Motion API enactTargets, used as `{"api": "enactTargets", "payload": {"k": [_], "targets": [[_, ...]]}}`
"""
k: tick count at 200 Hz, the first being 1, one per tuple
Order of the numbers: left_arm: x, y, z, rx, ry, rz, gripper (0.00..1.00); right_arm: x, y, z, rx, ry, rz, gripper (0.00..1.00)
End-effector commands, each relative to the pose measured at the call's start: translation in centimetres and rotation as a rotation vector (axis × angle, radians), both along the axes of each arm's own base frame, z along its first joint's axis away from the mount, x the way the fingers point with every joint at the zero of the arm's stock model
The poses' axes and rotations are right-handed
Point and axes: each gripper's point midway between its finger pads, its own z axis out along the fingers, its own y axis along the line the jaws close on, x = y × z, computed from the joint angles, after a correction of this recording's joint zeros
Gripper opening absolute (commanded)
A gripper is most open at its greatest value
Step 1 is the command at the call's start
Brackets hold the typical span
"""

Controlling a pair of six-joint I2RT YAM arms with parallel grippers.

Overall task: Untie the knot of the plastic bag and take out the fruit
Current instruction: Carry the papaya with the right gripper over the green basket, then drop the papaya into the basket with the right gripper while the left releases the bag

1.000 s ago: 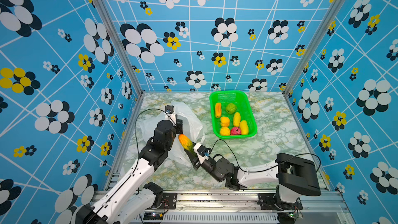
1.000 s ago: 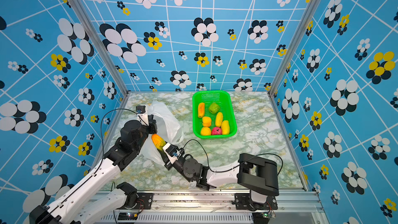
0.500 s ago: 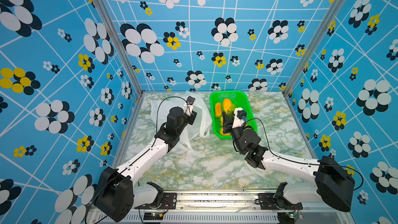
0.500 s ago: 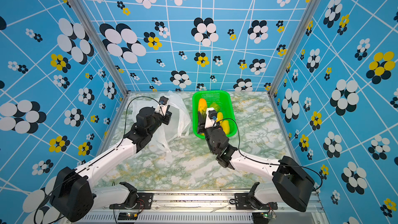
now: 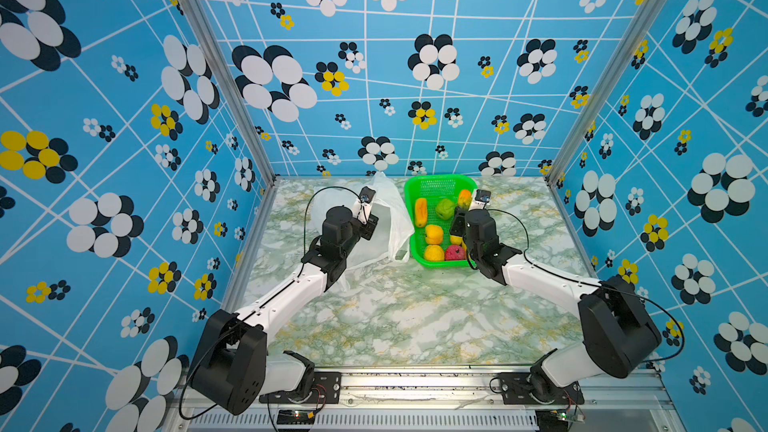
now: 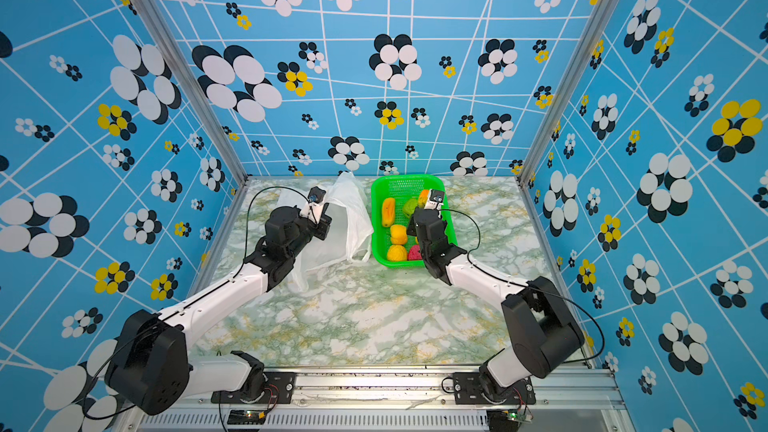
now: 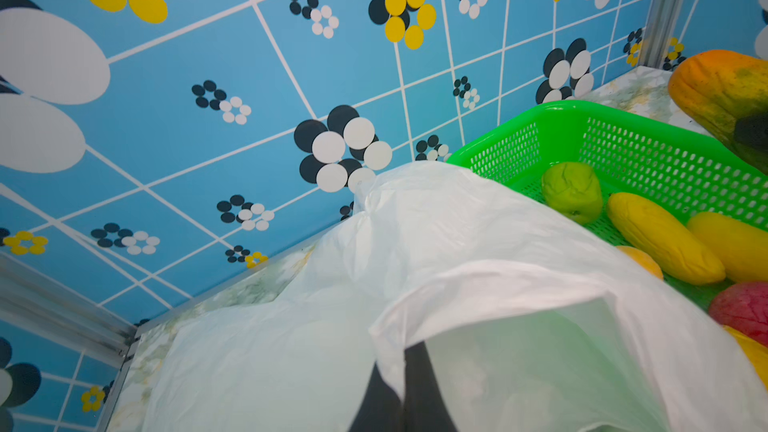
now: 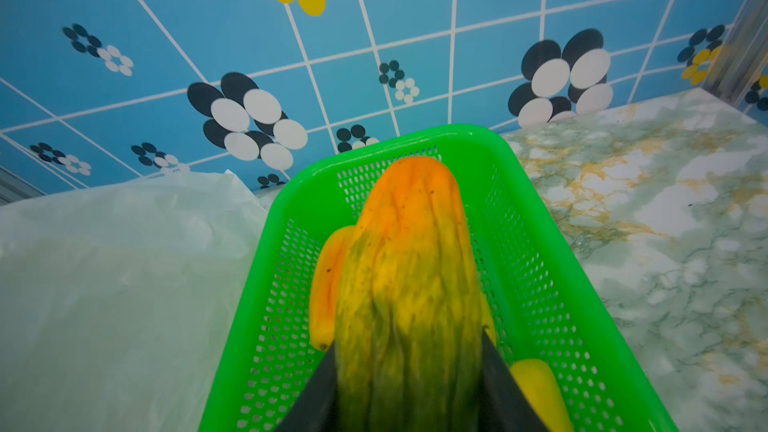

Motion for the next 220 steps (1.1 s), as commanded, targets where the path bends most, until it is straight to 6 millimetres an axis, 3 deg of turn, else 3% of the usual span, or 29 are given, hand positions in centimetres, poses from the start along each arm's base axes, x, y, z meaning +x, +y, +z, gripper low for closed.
{"api": "enactTargets", "payload": {"k": [1,39,90,119,133,134,136,139,183,220], "targets": [[0.5,1.3,-1.7,0.012,0.056,0.074,0.00,1.3,-0.1,-2.5,-0.001,0.129,0.012,0.30],[0.2,0.8,-2.3,0.004,0.077,0.042,0.00,3.4,-0.7,-5.3,-0.003,0.218,0.004,0.32],[-1.3,-0.2,-1.5,-0.045,0.081,-0.040,0.47,5.0,-2.3,-8.5,-0.001,0.324,-0.032,0.35],[-2.6,-0.5,-0.2,-0.084,0.069,-0.082,0.57,5.5,-2.8,-9.6,-0.009,0.354,-0.043,0.35],[-3.1,-0.4,0.5,-0.105,0.059,-0.082,0.75,5.6,-2.9,-9.9,-0.015,0.363,-0.049,0.37],[-3.2,-0.4,0.5,-0.107,0.059,-0.082,0.77,5.6,-3.0,-9.9,-0.016,0.364,-0.050,0.37],[-3.3,-0.4,0.6,-0.108,0.059,-0.083,0.93,5.7,-3.0,-10.0,-0.017,0.365,-0.051,0.38],[-3.4,-0.3,0.8,-0.113,0.057,-0.084,1.00,5.7,-3.1,-10.0,-0.019,0.366,-0.056,0.38],[-6.8,-0.9,3.2,-0.190,0.051,-0.181,0.99,6.0,-3.8,-10.7,-0.052,0.389,-0.085,0.58],[-11.3,0.3,6.6,-0.326,-0.097,-0.238,0.99,6.0,-4.3,-10.7,-0.071,0.398,-0.108,0.60]]}}
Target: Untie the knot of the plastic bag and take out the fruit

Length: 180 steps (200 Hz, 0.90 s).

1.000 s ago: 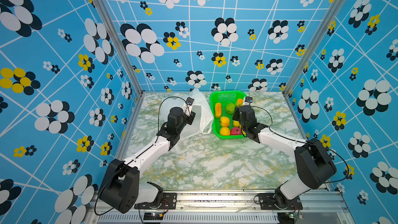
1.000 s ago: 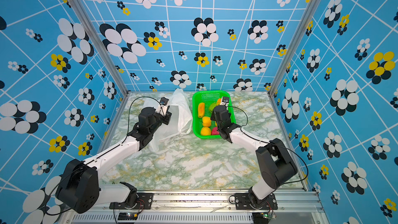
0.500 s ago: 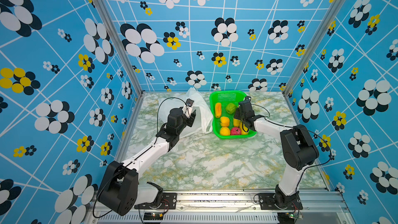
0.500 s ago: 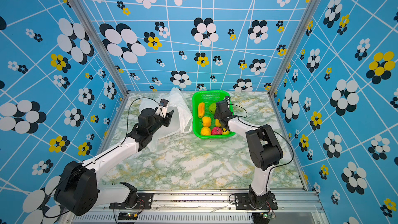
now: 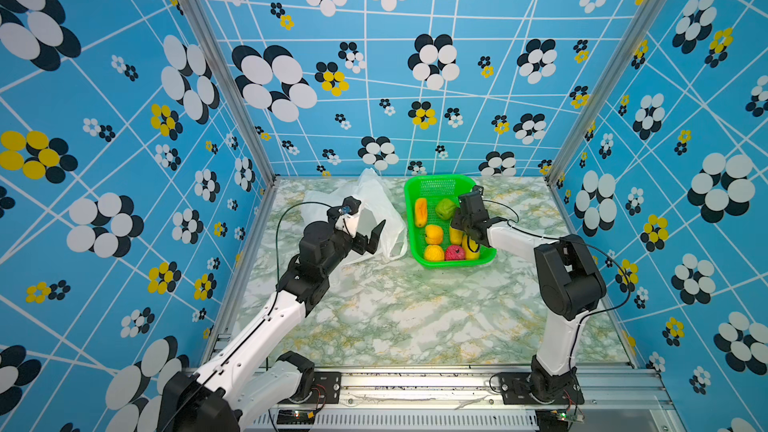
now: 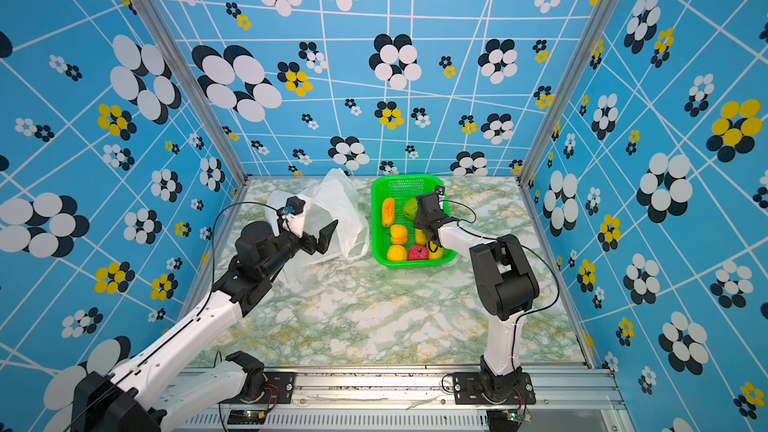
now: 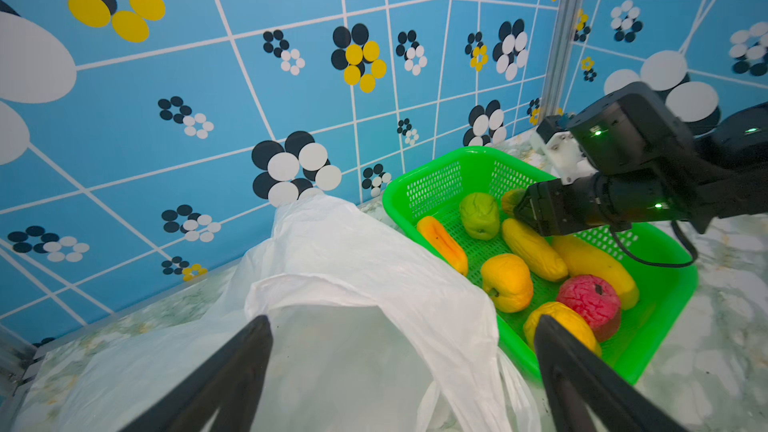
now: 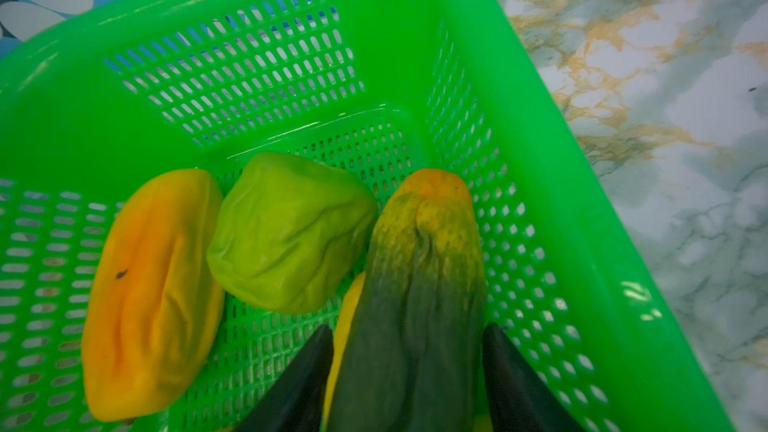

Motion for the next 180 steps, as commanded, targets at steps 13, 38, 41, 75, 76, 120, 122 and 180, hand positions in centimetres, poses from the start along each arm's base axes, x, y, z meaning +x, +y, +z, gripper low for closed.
{"api": "enactTargets", "payload": {"k": [13,38,41,75,76,120,122,180], "targets": [[-4.3,1.2,2.2,-0.166,-0.114,-0.044,0.99,0.0,-1.1,-0.4,-0.036,0.028,-0.037,0.62],[-6.3,3.0,3.6,-0.222,-0.164,0.000,0.99,-0.3,-1.0,0.1,-0.024,0.023,-0.032,0.63],[-6.4,3.3,3.7,-0.224,-0.162,0.011,0.99,-0.3,-0.9,0.2,-0.021,0.020,-0.030,0.63],[-6.5,6.4,4.4,-0.256,-0.113,0.172,0.99,-1.2,-0.5,2.5,0.027,-0.014,-0.007,0.62],[-6.5,6.5,4.4,-0.257,-0.112,0.175,0.99,-1.3,-0.5,2.6,0.028,-0.016,-0.006,0.62],[-4.1,9.5,3.4,-0.309,-0.035,0.296,0.99,-4.7,-1.0,9.5,0.103,-0.122,0.029,0.74],[-3.9,9.9,3.2,-0.312,-0.029,0.310,0.99,-5.0,-1.1,9.9,0.105,-0.126,0.029,0.76],[-1.6,27.1,-5.9,-0.579,0.246,0.932,0.99,-7.4,-5.9,16.8,0.154,-0.221,0.024,0.99]]}}
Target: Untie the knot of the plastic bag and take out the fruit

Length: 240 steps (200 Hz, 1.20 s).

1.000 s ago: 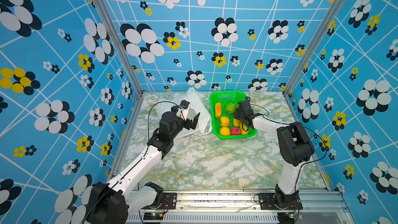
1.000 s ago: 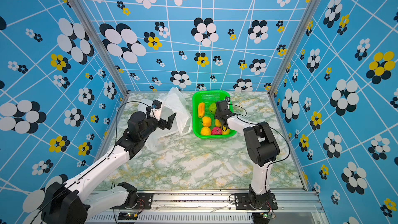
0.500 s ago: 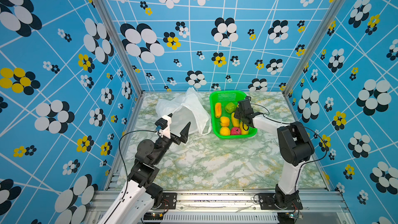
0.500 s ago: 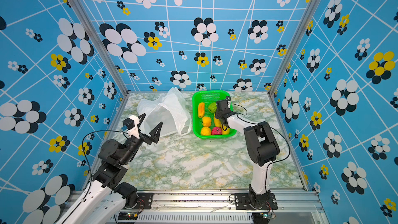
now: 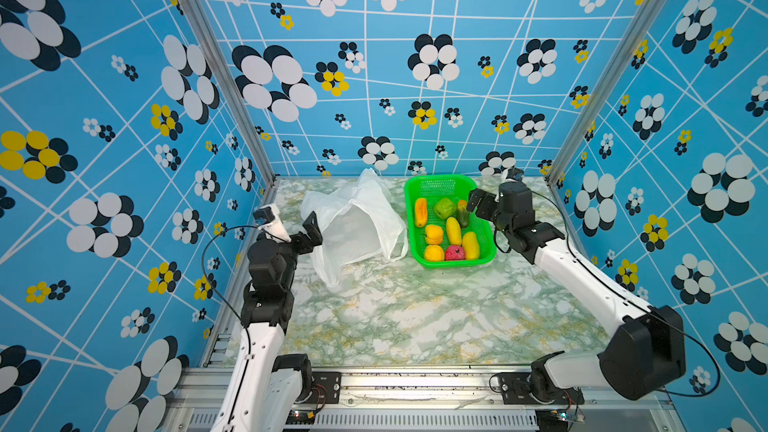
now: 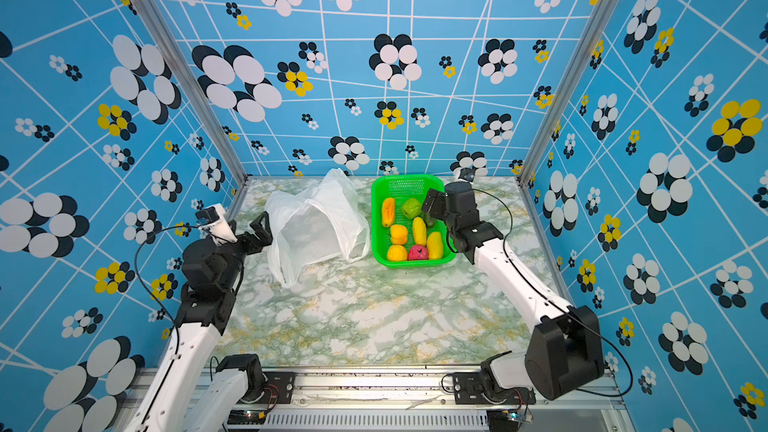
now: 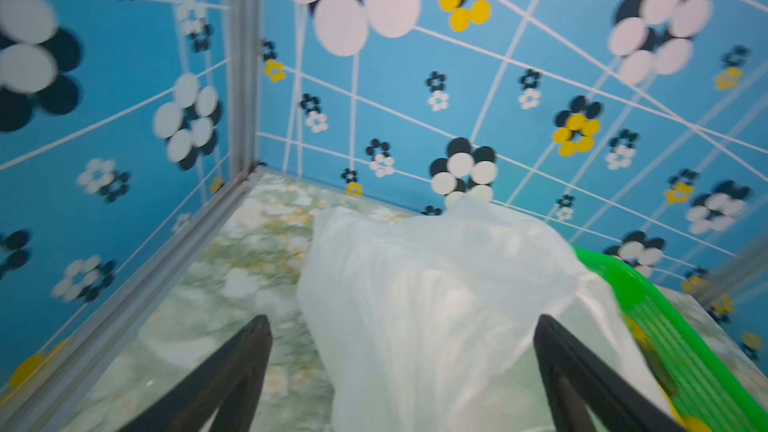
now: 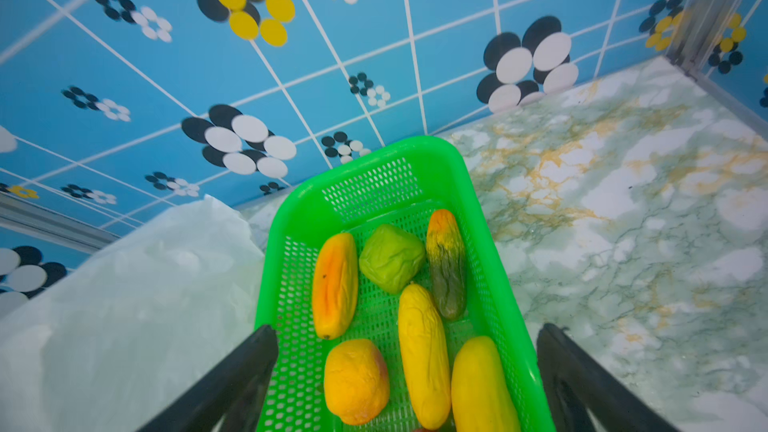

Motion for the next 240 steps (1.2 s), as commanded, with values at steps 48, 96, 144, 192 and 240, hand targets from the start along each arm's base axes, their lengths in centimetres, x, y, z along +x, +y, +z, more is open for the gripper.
{"api": "enactTargets", "payload": {"k": [48,96,144,192,240], "targets": [[-7.0,11.0,-10.8,-0.094,0.116,0.626,0.99,-0.4,-16.5,-10.0,-0.302,0.232,-0.367,0.99],[-1.7,7.0,-13.4,0.136,0.233,0.505,0.99,-2.2,-20.1,-16.3,-0.334,0.263,-0.452,0.99],[8.4,-2.4,-15.7,0.573,0.441,0.204,0.99,-0.1,-17.1,-19.6,-0.343,0.323,-0.265,0.96],[7.0,-1.0,-15.0,0.487,0.357,0.228,0.99,-0.7,-14.5,-18.1,-0.419,0.181,-0.193,0.96],[8.9,0.6,-20.0,0.025,0.484,-0.082,0.99,-3.3,-13.6,-17.4,-0.398,-0.081,-0.181,0.99]]}}
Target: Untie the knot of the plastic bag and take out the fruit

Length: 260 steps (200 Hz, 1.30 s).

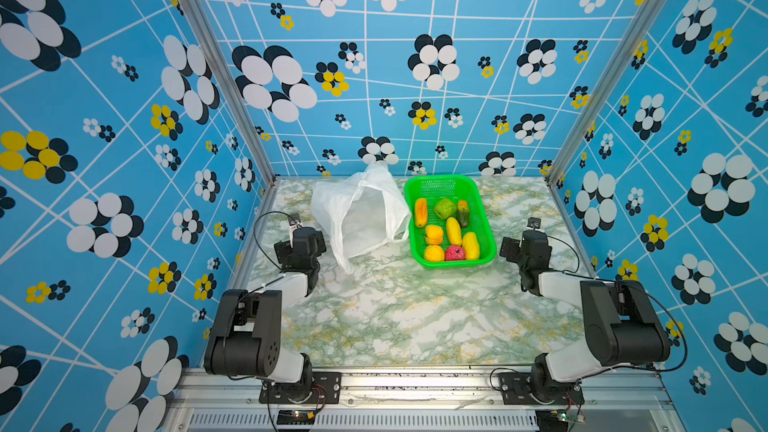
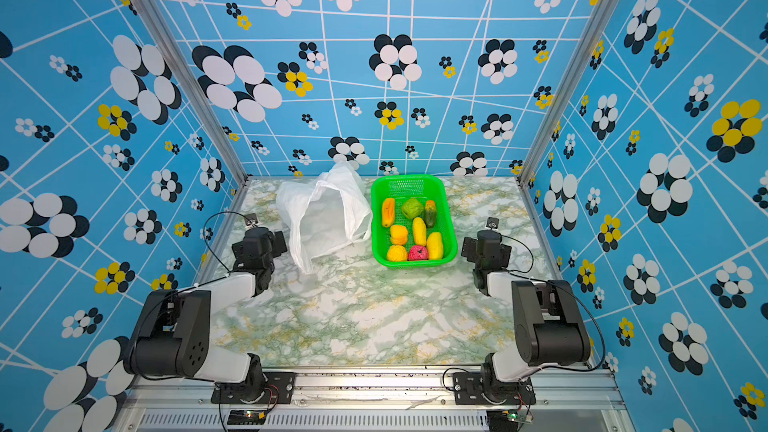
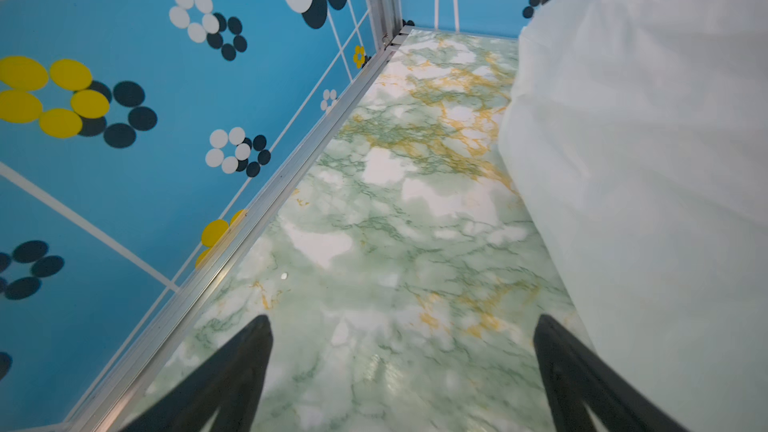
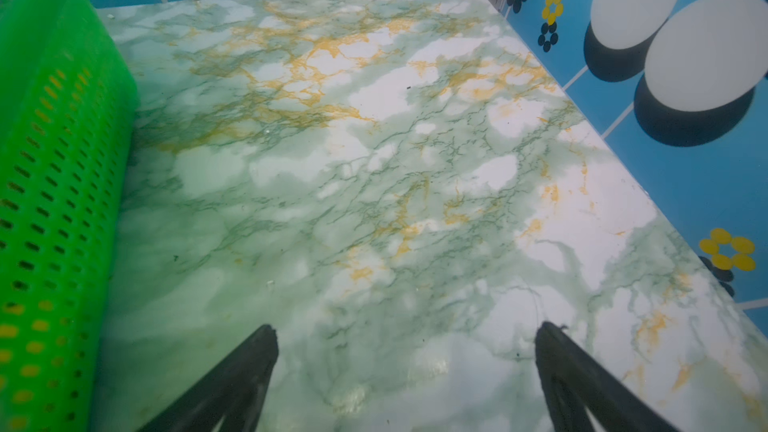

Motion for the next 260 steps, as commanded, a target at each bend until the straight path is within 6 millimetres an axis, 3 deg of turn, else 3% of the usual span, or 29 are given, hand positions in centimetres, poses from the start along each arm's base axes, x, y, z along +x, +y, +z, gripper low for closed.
{"api": "enactTargets", "payload": {"k": [1,20,47,63,79,95,107,123,194,260], "targets": [[2.0,-3.1,-2.4,-0.330,0.060,-0.232,0.99,0.6,0.6,2.6,-0.014,-0.219,0.051,0.99],[2.4,-6.1,-1.6,-0.380,0.023,-0.428,0.99,0.4,0.8,2.2,-0.009,-0.191,0.061,0.99],[-0.3,-3.9,1.0,-0.125,-0.156,-0.243,0.99,0.4,0.8,2.3,-0.013,-0.205,0.061,0.99],[-0.8,-4.0,0.9,-0.074,-0.152,-0.217,0.99,0.5,0.9,2.4,-0.013,-0.212,0.065,0.99],[0.3,-6.2,0.5,0.005,-0.088,-0.289,0.99,0.5,1.4,2.2,-0.011,-0.207,0.098,0.99],[1.1,-10.3,0.1,0.100,-0.060,-0.453,0.99,0.6,2.3,2.2,-0.011,-0.206,0.156,0.99],[1.1,-9.3,0.0,0.061,-0.056,-0.414,0.99,0.6,2.2,2.2,-0.012,-0.205,0.152,0.99],[1.2,-9.1,-0.2,0.033,-0.063,-0.426,0.99,0.7,1.4,2.2,-0.012,-0.195,0.100,0.99],[0.0,-8.1,0.1,0.049,-0.153,-0.363,0.99,0.6,1.5,2.2,-0.011,-0.200,0.103,0.99],[-0.3,-8.9,-0.7,0.024,-0.158,-0.428,0.99,0.6,1.5,2.2,-0.014,-0.198,0.101,0.99]]}}
